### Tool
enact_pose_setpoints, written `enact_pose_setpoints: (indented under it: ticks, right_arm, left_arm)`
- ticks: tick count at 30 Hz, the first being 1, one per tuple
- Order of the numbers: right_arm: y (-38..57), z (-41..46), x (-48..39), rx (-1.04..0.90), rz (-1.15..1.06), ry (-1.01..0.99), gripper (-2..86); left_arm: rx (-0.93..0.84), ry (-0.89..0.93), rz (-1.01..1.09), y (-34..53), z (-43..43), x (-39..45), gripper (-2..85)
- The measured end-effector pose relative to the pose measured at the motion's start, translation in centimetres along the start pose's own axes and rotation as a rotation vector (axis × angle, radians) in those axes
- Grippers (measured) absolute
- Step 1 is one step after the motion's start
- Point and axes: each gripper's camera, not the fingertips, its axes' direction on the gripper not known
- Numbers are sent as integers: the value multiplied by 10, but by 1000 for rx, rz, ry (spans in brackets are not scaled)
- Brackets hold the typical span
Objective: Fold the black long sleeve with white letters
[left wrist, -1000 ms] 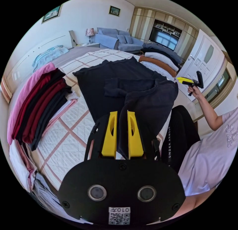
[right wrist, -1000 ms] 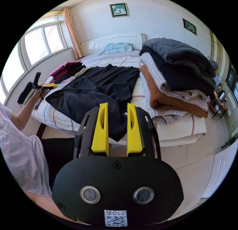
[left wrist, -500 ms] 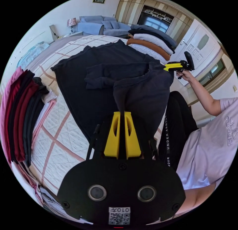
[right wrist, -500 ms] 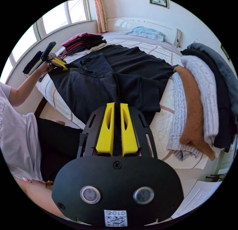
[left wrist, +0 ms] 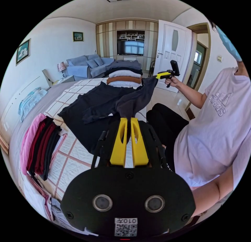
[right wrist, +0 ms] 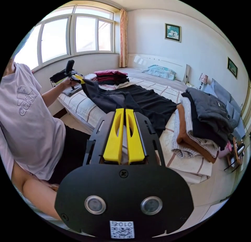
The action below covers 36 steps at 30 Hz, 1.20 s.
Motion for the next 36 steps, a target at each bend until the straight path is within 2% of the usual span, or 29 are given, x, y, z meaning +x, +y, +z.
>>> enact_pose_setpoints:
  ticks: [5,10,15,21,26,30,36]
  right_arm:
    - [29,-21,-40,-14,11,-48,29]
    - [47,-36,-75,-13,25,-40,24]
    - [54,-54,-110,11,15,-45,21]
    - [47,-85,-170,5,-33,-11,21]
    - [43,-115,-222,58,-82,-2,20]
    - [31,-113,-235,33,-94,12,20]
    - [-16,-76,-182,50,-99,55,21]
  left_arm:
    - [-103,19,134,11,-10,60,4]
    - [-167,7,164,14,-11,94,2]
    - [-143,17,197,22,-31,125,1]
    - [-148,-58,203,33,-74,175,0]
    - [-60,-50,187,49,-120,206,0]
    - [-37,-90,180,48,-135,206,0]
    - [52,-174,85,16,-126,124,-1]
